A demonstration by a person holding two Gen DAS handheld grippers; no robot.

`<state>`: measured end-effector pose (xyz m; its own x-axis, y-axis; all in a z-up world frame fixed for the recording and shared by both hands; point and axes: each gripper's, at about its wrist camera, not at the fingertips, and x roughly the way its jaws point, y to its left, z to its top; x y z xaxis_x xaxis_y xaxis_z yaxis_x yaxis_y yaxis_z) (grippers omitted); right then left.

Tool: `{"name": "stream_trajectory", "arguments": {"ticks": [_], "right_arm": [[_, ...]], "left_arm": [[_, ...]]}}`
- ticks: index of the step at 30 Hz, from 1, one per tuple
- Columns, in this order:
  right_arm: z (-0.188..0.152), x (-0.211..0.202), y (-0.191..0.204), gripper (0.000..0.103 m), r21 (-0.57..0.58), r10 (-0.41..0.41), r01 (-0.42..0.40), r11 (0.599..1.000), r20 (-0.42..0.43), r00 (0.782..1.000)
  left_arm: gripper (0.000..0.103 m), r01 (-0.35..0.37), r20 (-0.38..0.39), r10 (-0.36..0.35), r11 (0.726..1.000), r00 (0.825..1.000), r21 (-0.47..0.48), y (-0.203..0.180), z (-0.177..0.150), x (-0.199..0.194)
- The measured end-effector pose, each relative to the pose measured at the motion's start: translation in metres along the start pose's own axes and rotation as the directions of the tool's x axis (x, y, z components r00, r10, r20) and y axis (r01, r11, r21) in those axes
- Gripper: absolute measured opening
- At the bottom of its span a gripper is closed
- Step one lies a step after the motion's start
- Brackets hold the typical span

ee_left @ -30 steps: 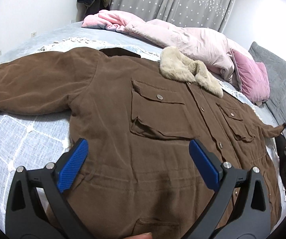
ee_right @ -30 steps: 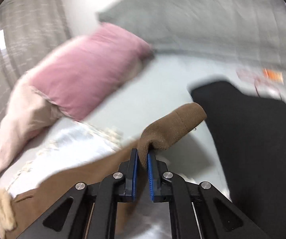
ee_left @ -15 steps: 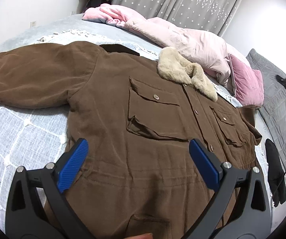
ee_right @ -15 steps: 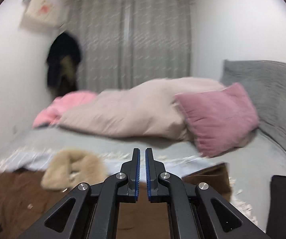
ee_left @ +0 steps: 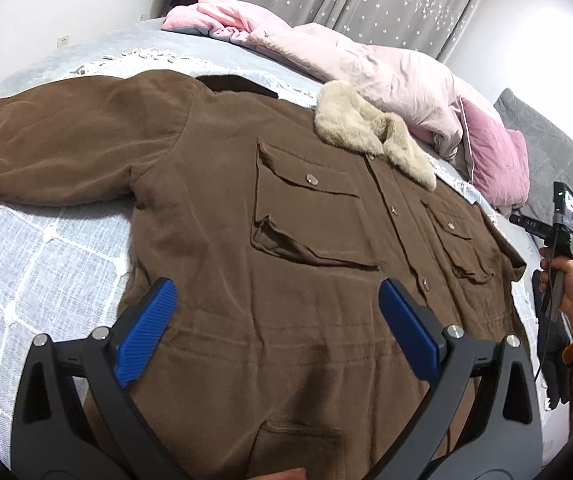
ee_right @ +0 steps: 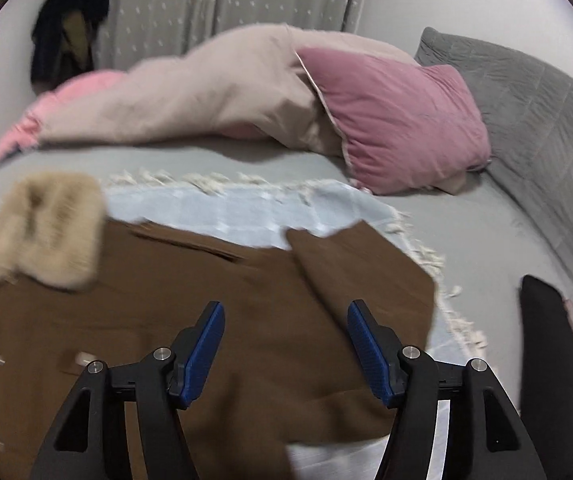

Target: Fold large clothes

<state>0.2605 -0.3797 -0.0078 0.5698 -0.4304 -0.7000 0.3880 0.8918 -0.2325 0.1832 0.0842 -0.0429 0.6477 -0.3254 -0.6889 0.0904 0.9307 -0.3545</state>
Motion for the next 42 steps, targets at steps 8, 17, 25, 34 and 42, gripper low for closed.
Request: {"name": "stream_trajectory", "arguments": {"ticks": [8,17,25,34,42], "right_arm": [[-0.012,0.088,-0.008,0.061,-0.206,-0.28,0.257,0.944,-0.089,0.956],[0.002,0.097,-0.031,0.005,-0.151,-0.321,0.303,0.941,-0.107,0.941],[0.052,-0.051,0.008,0.004,-0.09,-0.025,0.044,0.995,0.205,0.978],[0.026,-0.121,0.079,0.029,-0.206,0.512,-0.478,0.854,0.176,0.84],[-0.055,-0.058,0.067,0.05,-0.085,0.501,-0.508,0.857,-0.089,0.861]], "left_arm": [[0.101,-0.054,-0.011,0.055,0.996,0.998,0.076,-0.01,-0.007,0.011],[0.101,-0.041,-0.013,0.042,0.998,0.999,0.057,-0.007,-0.004,0.008],[0.101,0.001,-0.007,-0.001,1.0,1.0,-0.002,-0.002,-0.002,0.001],[0.101,0.055,0.008,-0.055,0.998,0.998,0.019,-0.007,0.001,-0.008],[0.101,0.117,-0.017,-0.117,0.993,0.993,-0.007,-0.013,0.013,-0.006]]}}
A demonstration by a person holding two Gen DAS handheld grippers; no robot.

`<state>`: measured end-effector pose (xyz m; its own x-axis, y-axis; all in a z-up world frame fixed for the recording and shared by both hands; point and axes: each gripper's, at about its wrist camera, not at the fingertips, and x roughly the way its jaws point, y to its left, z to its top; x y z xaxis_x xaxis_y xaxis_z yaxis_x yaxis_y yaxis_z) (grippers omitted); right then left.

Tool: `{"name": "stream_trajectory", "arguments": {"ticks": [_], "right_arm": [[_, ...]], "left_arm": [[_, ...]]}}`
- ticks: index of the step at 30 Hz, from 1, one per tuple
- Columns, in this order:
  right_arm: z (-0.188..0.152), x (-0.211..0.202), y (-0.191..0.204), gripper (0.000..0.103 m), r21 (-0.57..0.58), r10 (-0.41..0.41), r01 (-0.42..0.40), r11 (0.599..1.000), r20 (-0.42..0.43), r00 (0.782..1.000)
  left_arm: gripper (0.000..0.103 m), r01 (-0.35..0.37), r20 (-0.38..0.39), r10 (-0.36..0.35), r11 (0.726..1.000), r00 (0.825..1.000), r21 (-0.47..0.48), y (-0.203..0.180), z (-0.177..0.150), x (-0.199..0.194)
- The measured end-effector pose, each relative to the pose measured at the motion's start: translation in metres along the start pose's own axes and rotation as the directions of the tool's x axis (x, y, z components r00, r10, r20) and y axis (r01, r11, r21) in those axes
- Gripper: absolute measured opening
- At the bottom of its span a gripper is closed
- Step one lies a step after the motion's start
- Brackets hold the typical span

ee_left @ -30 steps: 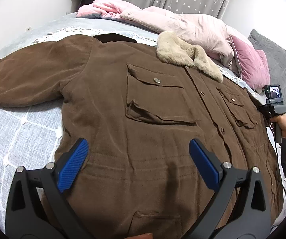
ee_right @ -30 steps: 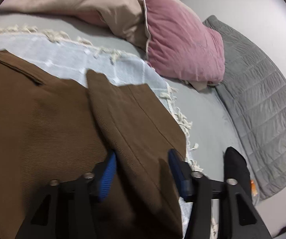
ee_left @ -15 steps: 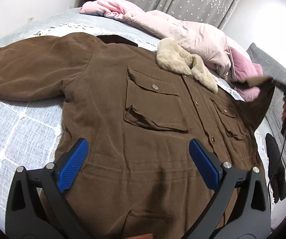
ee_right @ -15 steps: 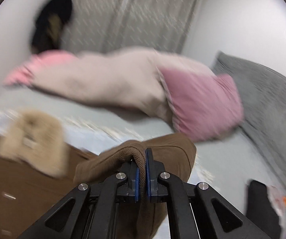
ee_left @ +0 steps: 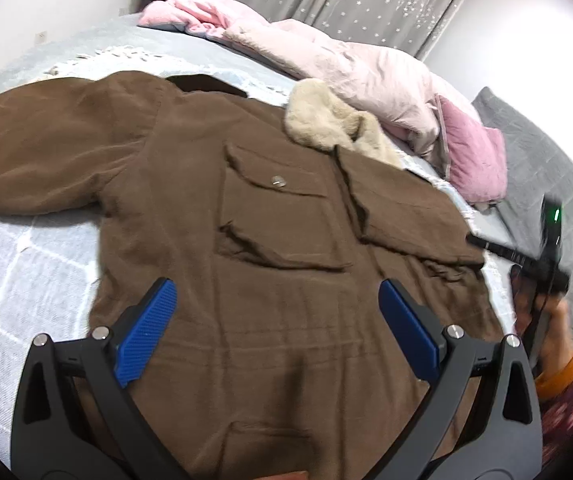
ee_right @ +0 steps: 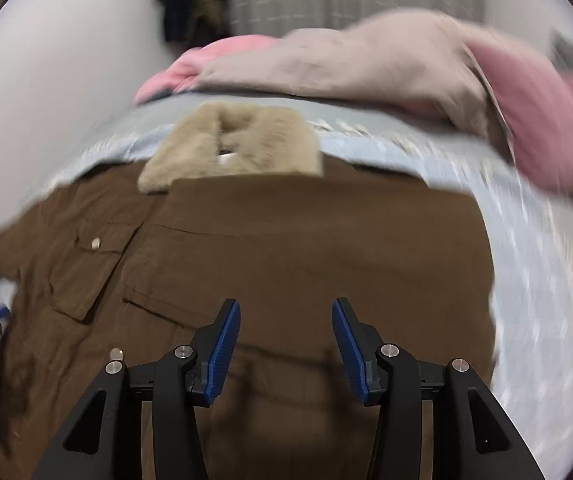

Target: Fold large clothes

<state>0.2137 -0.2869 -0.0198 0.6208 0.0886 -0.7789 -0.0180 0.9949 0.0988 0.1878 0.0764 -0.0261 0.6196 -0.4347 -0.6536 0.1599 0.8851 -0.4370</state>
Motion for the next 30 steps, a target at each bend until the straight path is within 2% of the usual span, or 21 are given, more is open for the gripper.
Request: {"name": "stream_trajectory", "arguments": {"ticks": [3,5,7,9,10,11,12,14,15,16,20,22,24,25,26,27,28,29,30], "right_arm": [[-0.027,-0.021,-0.036,0.059,0.207,0.057,-0.071,0.976,0.073,0.996],[-0.045,-0.028,-0.065,0.06,0.305,0.041,-0.072,0.95,0.107,0.993],[-0.052,-0.028,-0.083,0.061,0.332,-0.043,0.009,0.943,0.095,0.995],[-0.053,-0.026,-0.092,0.061,0.287,-0.192,0.171,0.943,0.049,0.98],[-0.055,-0.027,-0.097,0.061,0.27,-0.266,0.242,0.932,0.054,0.963],[-0.057,-0.028,-0.1,0.061,0.26,-0.279,0.255,0.931,0.06,0.958],[-0.061,-0.027,-0.103,0.061,0.256,-0.271,0.247,0.935,0.066,0.96],[-0.063,-0.023,-0.111,0.061,0.267,-0.249,0.222,0.938,0.069,0.966],[-0.065,-0.02,-0.113,0.061,0.265,-0.25,0.225,0.938,0.064,0.966],[-0.066,-0.014,-0.115,0.06,0.259,-0.261,0.241,0.935,0.047,0.964],[-0.067,-0.002,-0.115,0.06,0.242,-0.253,0.235,0.941,0.044,0.967],[-0.065,0.003,-0.117,0.06,0.254,-0.258,0.236,0.938,0.058,0.964],[-0.066,0.013,-0.128,0.061,0.312,-0.263,0.237,0.92,0.044,0.964],[-0.07,0.019,-0.14,0.061,0.373,-0.29,0.27,0.888,-0.003,0.957],[-0.073,0.02,-0.149,0.064,0.423,-0.26,0.236,0.875,0.0,0.966],[-0.075,0.016,-0.154,0.064,0.465,-0.235,0.199,0.863,0.021,0.972],[-0.075,0.013,-0.155,0.064,0.478,-0.23,0.195,0.856,0.013,0.973],[-0.074,0.012,-0.153,0.064,0.468,-0.24,0.212,0.858,0.0,0.971],[-0.072,0.01,-0.149,0.064,0.455,-0.266,0.244,0.857,-0.017,0.964]], "left_arm": [[0.101,0.045,-0.005,-0.045,0.999,0.999,-0.006,-0.015,0.013,0.005],[0.101,0.069,-0.034,-0.069,0.997,0.997,0.018,-0.034,0.02,0.015],[0.1,0.093,-0.067,-0.09,0.995,0.994,0.047,-0.056,0.028,0.034],[0.098,0.107,-0.099,-0.099,0.992,0.99,0.074,-0.075,0.033,0.059],[0.093,0.106,-0.12,-0.096,0.991,0.988,0.083,-0.083,0.034,0.075],[0.086,0.101,-0.148,-0.087,0.991,0.985,0.083,-0.089,0.034,0.092],[0.082,0.091,-0.177,-0.077,0.993,0.981,0.076,-0.093,0.032,0.107],[0.061,0.065,-0.225,-0.05,0.996,0.973,0.059,-0.098,0.029,0.138],[0.054,0.039,-0.245,-0.025,0.998,0.969,0.05,-0.1,0.026,0.155],[0.041,0.021,-0.248,-0.009,0.999,0.969,0.045,-0.101,0.024,0.163],[0.015,0.021,-0.196,0.001,0.994,0.981,0.11,-0.114,0.022,0.162],[0.011,0.004,-0.176,0.024,0.988,0.984,0.156,-0.116,0.022,0.158],[0.011,-0.046,-0.211,0.086,0.981,0.974,0.188,-0.112,0.017,0.164],[0.011,-0.056,-0.218,0.104,0.975,0.97,0.216,-0.111,0.017,0.165],[0.011,-0.079,-0.211,0.141,0.957,0.967,0.278,-0.114,0.016,0.163],[0.011,-0.131,-0.195,0.213,0.922,0.957,0.365,-0.123,0.014,0.161],[0.01,-0.178,-0.172,0.273,0.887,0.947,0.427,-0.129,0.012,0.161],[0.01,-0.234,-0.133,0.341,0.834,0.931,0.499,-0.133,0.01,0.158],[0.01,-0.236,-0.133,0.349,0.824,0.928,0.515,-0.131,0.01,0.154]]}}
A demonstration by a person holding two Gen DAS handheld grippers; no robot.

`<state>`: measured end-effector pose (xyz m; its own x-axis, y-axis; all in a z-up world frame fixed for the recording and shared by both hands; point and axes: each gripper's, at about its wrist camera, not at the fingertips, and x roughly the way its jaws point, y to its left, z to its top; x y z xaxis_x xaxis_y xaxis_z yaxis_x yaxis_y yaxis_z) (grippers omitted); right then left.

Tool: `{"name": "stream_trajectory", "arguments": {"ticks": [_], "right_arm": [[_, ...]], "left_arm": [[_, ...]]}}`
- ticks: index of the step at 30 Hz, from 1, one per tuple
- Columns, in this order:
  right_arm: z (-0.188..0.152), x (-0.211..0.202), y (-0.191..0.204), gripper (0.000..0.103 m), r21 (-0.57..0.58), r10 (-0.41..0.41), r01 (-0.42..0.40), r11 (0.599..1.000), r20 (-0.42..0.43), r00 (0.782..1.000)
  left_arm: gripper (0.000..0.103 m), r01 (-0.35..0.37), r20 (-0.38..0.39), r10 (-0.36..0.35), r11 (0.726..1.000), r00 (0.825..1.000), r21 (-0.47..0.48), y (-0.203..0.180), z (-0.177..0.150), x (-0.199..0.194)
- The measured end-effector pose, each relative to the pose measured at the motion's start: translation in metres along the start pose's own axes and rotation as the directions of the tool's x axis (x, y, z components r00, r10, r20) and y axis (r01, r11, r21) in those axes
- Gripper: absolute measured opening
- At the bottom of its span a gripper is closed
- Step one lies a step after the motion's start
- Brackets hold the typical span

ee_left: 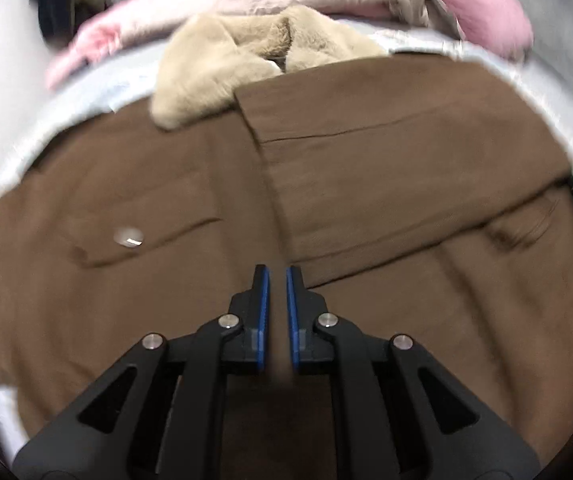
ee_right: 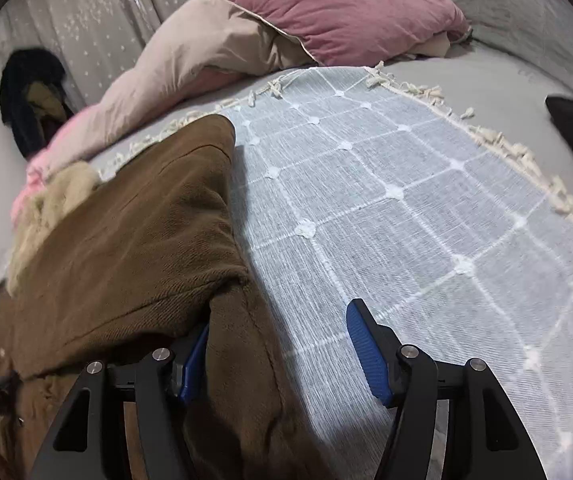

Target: Fold large clothes

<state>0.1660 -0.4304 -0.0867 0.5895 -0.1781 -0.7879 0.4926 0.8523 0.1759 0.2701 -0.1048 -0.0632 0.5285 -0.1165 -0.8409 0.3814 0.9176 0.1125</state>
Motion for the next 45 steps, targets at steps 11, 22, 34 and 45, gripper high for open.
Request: {"name": "stream_trajectory", "arguments": {"ticks": [11,22,34,45], "right_arm": [[0.002,-0.057,0.03,0.068,-0.01,0.02,-0.02,1.0,-0.052,0.998],[-0.016,-0.116,0.067,0.074,-0.054,0.062,-0.063,0.997,-0.025,0.998],[-0.06,-0.109,0.074,0.075,-0.073,0.058,-0.066,0.995,-0.109,0.992],[-0.068,-0.1,0.082,0.075,-0.098,0.054,-0.067,0.993,-0.135,0.989]], "left_arm": [[0.08,0.08,0.005,-0.082,0.956,0.997,-0.282,0.1,-0.041,-0.053],[0.084,-0.234,-0.155,0.176,0.771,0.972,-0.592,0.242,-0.082,-0.07],[0.084,-0.526,-0.339,0.434,0.447,0.835,-0.724,0.332,-0.105,-0.048],[0.07,-0.605,-0.459,0.479,0.21,0.748,-0.768,0.399,-0.124,-0.039]]}}
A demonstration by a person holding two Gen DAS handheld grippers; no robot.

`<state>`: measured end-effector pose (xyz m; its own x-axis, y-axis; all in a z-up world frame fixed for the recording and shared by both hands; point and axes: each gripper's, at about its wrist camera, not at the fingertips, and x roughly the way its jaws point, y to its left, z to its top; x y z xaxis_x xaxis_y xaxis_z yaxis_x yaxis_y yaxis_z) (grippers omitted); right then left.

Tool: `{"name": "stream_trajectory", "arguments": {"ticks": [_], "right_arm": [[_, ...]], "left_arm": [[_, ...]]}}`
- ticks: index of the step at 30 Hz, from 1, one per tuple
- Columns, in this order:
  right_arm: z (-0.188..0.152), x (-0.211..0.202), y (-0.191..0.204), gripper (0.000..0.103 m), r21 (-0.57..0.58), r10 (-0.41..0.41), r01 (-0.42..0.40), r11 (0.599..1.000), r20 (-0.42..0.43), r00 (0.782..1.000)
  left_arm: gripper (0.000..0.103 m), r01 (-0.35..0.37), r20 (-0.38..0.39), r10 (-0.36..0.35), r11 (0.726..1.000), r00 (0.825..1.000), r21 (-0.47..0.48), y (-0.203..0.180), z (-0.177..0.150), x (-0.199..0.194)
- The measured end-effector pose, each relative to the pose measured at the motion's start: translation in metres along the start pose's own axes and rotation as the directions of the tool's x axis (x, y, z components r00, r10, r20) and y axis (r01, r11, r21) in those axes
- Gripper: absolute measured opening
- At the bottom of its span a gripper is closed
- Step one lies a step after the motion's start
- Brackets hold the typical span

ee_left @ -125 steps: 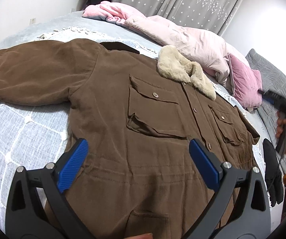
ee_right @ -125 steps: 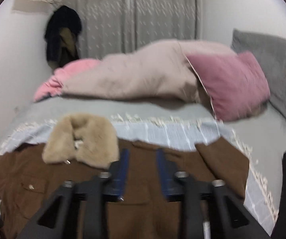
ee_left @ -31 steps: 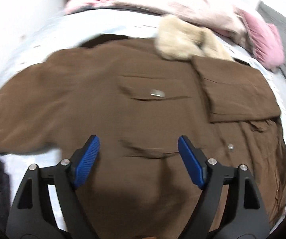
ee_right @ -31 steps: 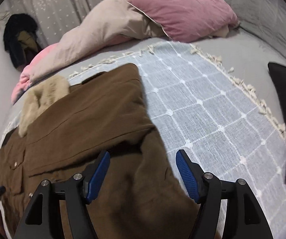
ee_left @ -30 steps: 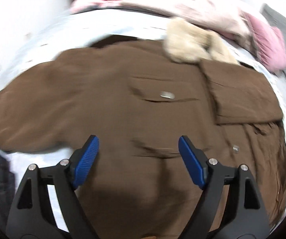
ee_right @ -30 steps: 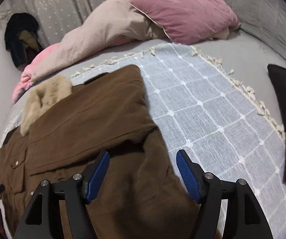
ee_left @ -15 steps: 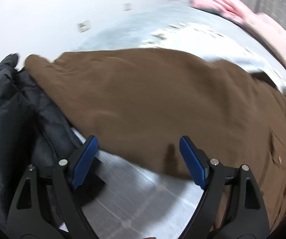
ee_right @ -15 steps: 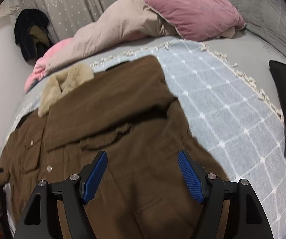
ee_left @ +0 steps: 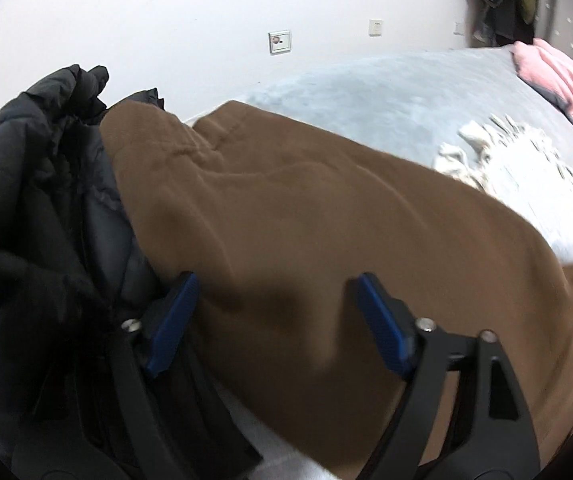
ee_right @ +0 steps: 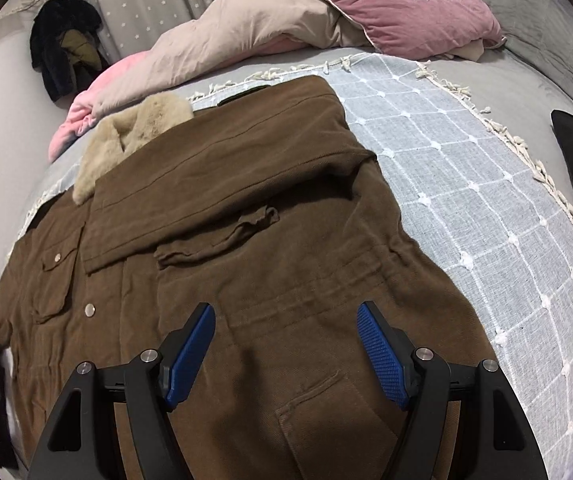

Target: Fold large clothes

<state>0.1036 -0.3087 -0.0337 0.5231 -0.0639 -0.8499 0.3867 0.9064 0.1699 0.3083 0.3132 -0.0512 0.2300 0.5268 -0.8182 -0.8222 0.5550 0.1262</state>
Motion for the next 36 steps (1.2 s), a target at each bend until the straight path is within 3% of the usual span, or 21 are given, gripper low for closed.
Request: {"name": "stream_trajectory", "arguments": {"ticks": [1,2,3,5,8,11,13,15,17,18,19,21,23,24,29,33,35,36], "right_arm": [[-0.001,0.002,0.0,0.075,0.0,0.0,0.0,1.0,-0.007,1.0],[-0.001,0.003,0.0,0.075,0.002,-0.001,0.001,1.0,-0.01,1.0],[-0.001,0.004,0.0,0.075,0.003,-0.003,0.003,1.0,-0.01,1.0],[-0.002,0.004,0.0,0.075,0.012,-0.009,0.009,1.0,-0.008,1.0],[-0.005,0.003,-0.001,0.075,0.022,-0.006,0.006,1.0,-0.003,1.0],[-0.009,0.004,0.001,0.075,0.013,-0.016,0.016,1.0,-0.009,1.0],[-0.012,0.005,0.003,0.075,0.011,-0.023,0.023,1.0,-0.012,1.0],[-0.013,0.003,0.003,0.075,0.014,-0.011,0.011,1.0,-0.011,1.0],[-0.013,0.0,0.005,0.075,0.009,-0.004,0.004,1.0,0.001,1.0],[-0.013,-0.002,0.005,0.075,0.005,-0.004,0.004,1.0,0.007,1.0],[-0.012,-0.003,0.006,0.075,0.0,-0.004,0.004,1.0,0.013,1.0],[-0.012,-0.004,0.006,0.075,0.001,0.004,-0.004,1.0,0.014,1.0],[-0.012,-0.003,0.004,0.075,0.012,0.017,-0.017,1.0,0.007,1.0],[-0.012,-0.002,0.003,0.075,0.019,0.025,-0.025,1.0,0.002,1.0],[-0.012,-0.003,0.0,0.075,0.036,0.063,-0.063,0.997,-0.004,0.998],[-0.012,0.0,0.001,0.075,0.044,0.075,-0.074,0.996,-0.015,0.997],[-0.012,0.003,0.001,0.075,0.046,0.071,-0.07,0.996,-0.024,0.997],[-0.012,0.004,0.001,0.075,0.046,0.069,-0.068,0.997,-0.027,0.997]], "left_arm": [[0.045,0.001,0.009,-0.001,1.0,1.0,-0.008,0.002,0.002,0.001],[0.011,0.017,0.01,-0.017,1.0,1.0,-0.015,0.004,0.006,0.004],[0.0,0.039,-0.003,-0.039,0.999,0.999,-0.016,0.006,0.008,0.007],[0.0,0.079,-0.011,-0.079,0.997,0.997,-0.015,0.008,0.012,0.011],[0.0,0.116,0.074,-0.118,0.993,0.99,0.036,0.004,0.014,-0.003],[0.0,0.193,0.168,-0.21,0.975,0.963,0.112,-0.01,0.015,-0.032],[0.0,0.251,0.234,-0.29,0.951,0.928,0.18,-0.024,0.014,-0.063],[0.0,0.313,0.283,-0.385,0.912,0.878,0.266,-0.041,0.011,-0.101],[0.0,0.36,0.283,-0.452,0.876,0.846,0.322,-0.056,0.008,-0.131],[0.0,0.398,0.245,-0.485,0.855,0.839,0.331,-0.064,0.007,-0.144],[0.001,0.444,0.179,-0.511,0.839,0.841,0.315,-0.07,0.007,-0.151],[0.018,0.531,0.041,-0.552,0.817,0.833,0.224,-0.071,0.004,-0.151],[0.069,0.566,-0.036,-0.566,0.815,0.823,0.128,-0.069,-0.005,-0.146],[0.075,0.554,-0.042,-0.553,0.827,0.832,0.091,-0.064,-0.009,-0.142],[0.079,0.423,-0.081,-0.424,0.906,0.902,-0.028,-0.054,-0.042,-0.107],[0.079,0.347,-0.2,-0.371,0.927,0.907,-0.145,-0.039,-0.077,-0.059],[0.079,0.326,-0.238,-0.357,0.932,0.903,-0.161,-0.041,-0.088,-0.043],[0.079,0.316,-0.229,-0.347,0.935,0.91,-0.161,-0.042,-0.091,-0.037]]}}
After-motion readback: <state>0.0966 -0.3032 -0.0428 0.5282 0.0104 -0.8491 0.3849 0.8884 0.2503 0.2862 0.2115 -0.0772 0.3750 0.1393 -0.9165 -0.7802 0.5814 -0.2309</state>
